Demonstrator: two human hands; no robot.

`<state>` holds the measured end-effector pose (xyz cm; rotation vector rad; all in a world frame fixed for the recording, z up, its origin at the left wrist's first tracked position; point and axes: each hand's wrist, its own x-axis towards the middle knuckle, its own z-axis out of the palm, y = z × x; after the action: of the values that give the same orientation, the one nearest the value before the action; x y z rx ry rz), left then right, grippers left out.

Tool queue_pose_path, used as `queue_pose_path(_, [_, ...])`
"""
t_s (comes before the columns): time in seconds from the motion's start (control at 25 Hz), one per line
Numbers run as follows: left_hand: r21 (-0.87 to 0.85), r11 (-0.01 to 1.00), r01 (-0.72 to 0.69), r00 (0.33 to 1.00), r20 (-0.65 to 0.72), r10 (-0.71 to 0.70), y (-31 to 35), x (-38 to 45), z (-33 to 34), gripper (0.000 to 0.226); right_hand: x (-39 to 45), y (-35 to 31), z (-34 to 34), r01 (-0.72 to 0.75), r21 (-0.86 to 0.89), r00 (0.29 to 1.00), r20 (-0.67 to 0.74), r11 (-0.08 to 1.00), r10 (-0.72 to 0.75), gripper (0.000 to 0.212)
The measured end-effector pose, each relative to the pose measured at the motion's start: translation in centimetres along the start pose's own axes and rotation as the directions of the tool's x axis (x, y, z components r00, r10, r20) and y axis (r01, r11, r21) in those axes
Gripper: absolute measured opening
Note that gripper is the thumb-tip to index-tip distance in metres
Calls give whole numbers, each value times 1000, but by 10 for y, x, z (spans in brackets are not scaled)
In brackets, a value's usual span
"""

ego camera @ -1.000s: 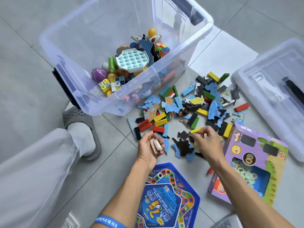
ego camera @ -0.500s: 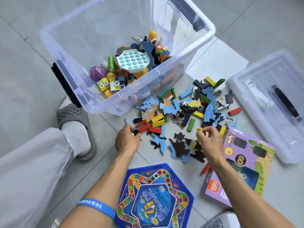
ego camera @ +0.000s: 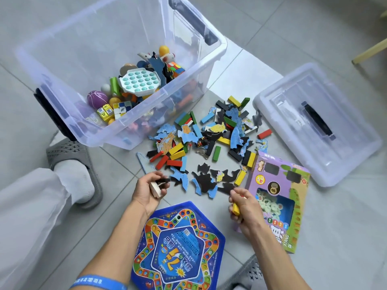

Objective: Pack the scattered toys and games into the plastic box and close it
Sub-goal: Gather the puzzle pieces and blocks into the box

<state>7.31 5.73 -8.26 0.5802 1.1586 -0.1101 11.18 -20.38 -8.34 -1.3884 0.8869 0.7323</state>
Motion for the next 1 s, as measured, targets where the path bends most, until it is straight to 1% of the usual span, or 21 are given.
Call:
queue_pose_path(0.04, [10,1000,-17,1000,5,17,0,0,4,15,1,5,1,57,-340,991,-92,939,-94,9])
queue_pose_path(0.08, [27,999,-32,999,4,31,0,1,7,15,2,11,-1,74,-630,967,-143,773,-209,14])
queue_pose_path(0.12, [39,998,-42,999,7,42,0,2,12,15,0,15,-2,56,-823,942,-143,565,-302,20])
queue_pose_path(0.16, [35,998,-49,999,23,48,-2,3,18,15,-1,17,-3,32,-917,923,-126,398,-364,26])
queue_pose_path(0.2, [25,998,-49,998,47,48,-2,2,23,16,-2,19,-2,17,-951,906,-116,309,-407,31])
queue_pose_path(0.24, [9,999,-42,996,76,42,-3,3,26,18,-2,21,-2,9,-959,894,-119,283,-432,33])
queue_pose_path(0.36, [3,1000,-20,995,98,20,-5,8,32,26,6,26,0,-17,-944,877,-172,328,-448,31])
queue_pose_path(0.4, [50,998,-29,998,65,26,-9,11,32,27,10,27,0,-30,-937,872,-195,347,-450,29])
queue_pose_path(0.44, [161,985,-66,998,10,65,-11,14,33,26,14,27,1,-38,-929,871,-212,368,-443,28])
queue_pose_path(0.48, [349,929,-127,987,-52,154,-13,18,34,23,16,24,4,-34,-906,869,-235,421,-435,27])
queue_pose_path(0.52, [562,806,-186,956,-87,281,-13,21,37,18,18,19,8,-16,-862,869,-263,507,-419,26])
queue_pose_path(0.56, [749,618,-237,907,-57,417,-12,24,39,13,19,12,12,15,-796,866,-291,604,-405,24])
queue_pose_path(0.6, [875,399,-275,864,42,502,-11,27,41,16,21,3,16,41,-729,856,-327,684,-400,23])
queue_pose_path(0.64, [938,198,-284,838,142,527,-10,32,41,24,26,-7,18,59,-681,838,-363,730,-407,22])
queue_pose_path(0.68, [962,47,-267,831,206,518,-8,36,41,28,33,-15,19,53,-656,824,-398,753,-404,22])
queue_pose_path(0.72, [970,-58,-238,829,234,507,-8,39,39,29,41,-22,20,27,-654,816,-423,756,-395,24])
queue_pose_path(0.8, [968,-161,-192,820,248,515,-9,44,33,25,56,-28,22,-71,-713,819,-440,698,-367,31])
queue_pose_path(0.88, [970,-139,-198,801,242,548,-10,43,27,18,67,-22,24,-83,-772,840,-394,630,-372,36])
queue_pose_path(0.92, [974,-54,-220,793,211,572,-11,40,24,15,70,-20,25,-57,-790,853,-357,610,-382,35])
queue_pose_path(0.96, [967,91,-236,798,140,586,-11,39,21,12,70,-19,25,-14,-794,864,-316,608,-392,34])
queue_pose_path(1.0, [926,286,-246,813,37,581,-11,37,19,9,68,-19,25,34,-768,876,-285,639,-389,33])
